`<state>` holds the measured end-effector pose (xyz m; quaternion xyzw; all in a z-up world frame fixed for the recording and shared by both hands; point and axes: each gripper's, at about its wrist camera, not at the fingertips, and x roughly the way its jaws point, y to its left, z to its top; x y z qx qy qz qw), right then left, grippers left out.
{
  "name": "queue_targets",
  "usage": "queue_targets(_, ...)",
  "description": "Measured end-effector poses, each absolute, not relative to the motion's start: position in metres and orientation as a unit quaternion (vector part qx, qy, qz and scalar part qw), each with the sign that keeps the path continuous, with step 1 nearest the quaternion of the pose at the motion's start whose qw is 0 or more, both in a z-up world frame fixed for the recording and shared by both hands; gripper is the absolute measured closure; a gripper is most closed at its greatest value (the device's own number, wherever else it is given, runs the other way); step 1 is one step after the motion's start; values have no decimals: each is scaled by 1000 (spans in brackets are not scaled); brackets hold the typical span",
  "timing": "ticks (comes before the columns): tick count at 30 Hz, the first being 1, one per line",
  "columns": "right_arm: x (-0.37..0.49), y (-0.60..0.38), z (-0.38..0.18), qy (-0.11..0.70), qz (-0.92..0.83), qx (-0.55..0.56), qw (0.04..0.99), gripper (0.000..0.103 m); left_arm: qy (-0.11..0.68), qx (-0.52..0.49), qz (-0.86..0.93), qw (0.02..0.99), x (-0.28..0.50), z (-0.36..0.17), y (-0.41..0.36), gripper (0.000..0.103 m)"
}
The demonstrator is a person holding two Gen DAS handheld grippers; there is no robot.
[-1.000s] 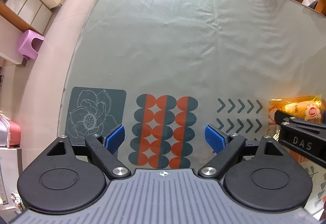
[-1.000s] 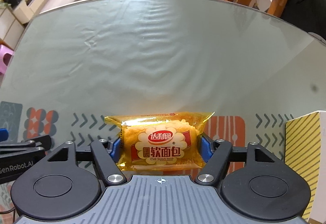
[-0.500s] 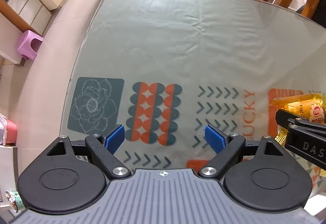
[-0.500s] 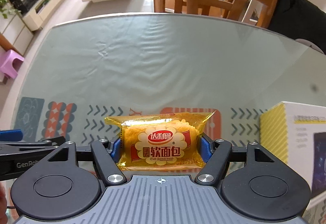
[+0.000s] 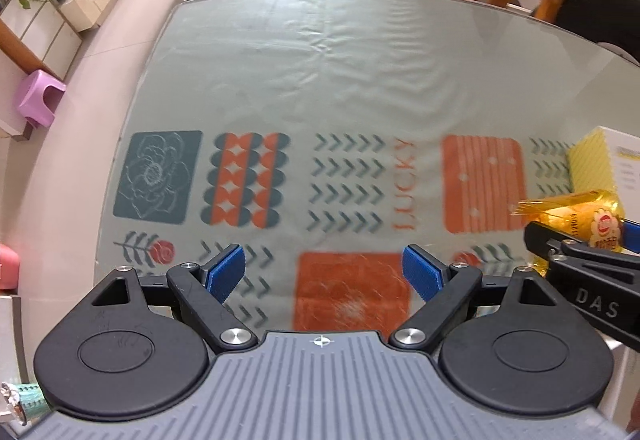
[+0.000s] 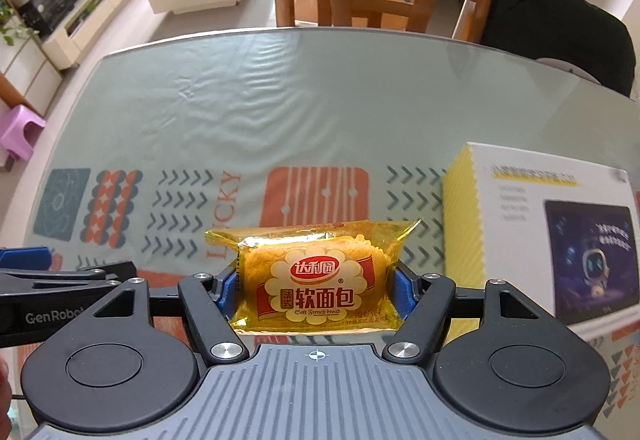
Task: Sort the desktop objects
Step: 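Lift and carry the packet with the right gripper toward the white box, then lower the packet into the white box and open the right gripper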
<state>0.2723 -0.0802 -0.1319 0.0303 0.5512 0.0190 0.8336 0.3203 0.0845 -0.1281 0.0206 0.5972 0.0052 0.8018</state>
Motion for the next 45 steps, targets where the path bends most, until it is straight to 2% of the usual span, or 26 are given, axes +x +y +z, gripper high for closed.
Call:
queue_targets(9, 227, -110, -122, 547, 20, 27, 837, 35, 596, 22, -8, 803, 274, -115, 51, 0)
queue_targets(28, 125, -190, -138, 579, 6, 75, 812, 35, 621, 14, -12, 783, 185, -113, -15, 0)
queue_targets(45, 71, -164, -187, 640, 28, 62, 766, 35, 659, -2, 7, 752, 141, -141, -15, 0)
